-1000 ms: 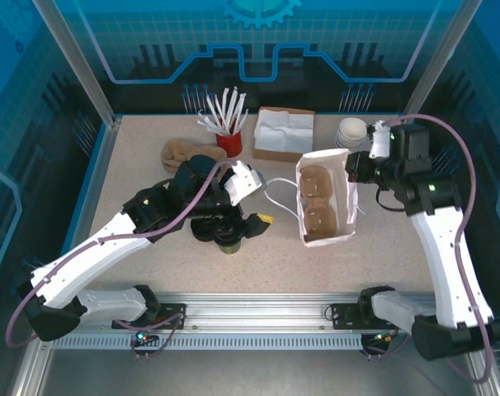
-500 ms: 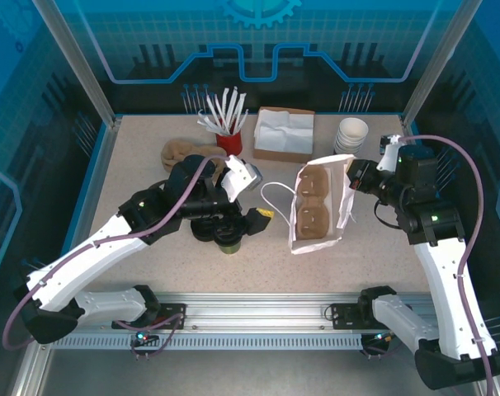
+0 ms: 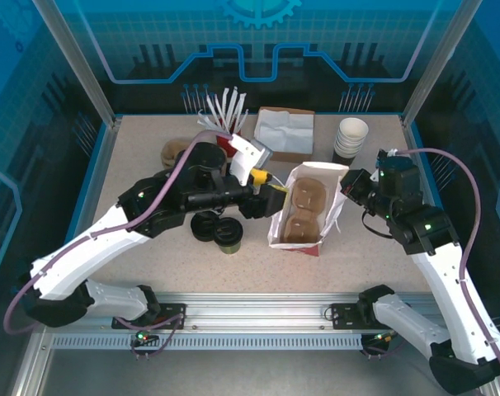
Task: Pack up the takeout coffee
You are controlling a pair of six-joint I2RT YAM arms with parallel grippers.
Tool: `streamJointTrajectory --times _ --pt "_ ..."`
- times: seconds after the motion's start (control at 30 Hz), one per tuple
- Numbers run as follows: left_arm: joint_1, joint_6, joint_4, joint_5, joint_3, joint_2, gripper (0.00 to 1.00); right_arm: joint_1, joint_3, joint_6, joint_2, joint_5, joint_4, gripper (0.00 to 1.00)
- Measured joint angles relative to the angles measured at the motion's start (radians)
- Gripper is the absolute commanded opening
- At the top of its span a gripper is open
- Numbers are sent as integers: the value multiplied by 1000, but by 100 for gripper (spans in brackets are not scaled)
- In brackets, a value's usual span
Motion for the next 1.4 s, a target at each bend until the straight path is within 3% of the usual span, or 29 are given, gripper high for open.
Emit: streamJointTrajectory --times 0.37,0.67,1.4 --pt "-113 -125 -194 -162 196 282 53 80 -42 164 4 117 -29 0" --pt "-129 -163 -291 -221 234 448 50 99 -80 215 -2 135 -31 0" --pt "-125 -184 -276 -222 166 616 44 102 -147 238 -91 131 -31 0"
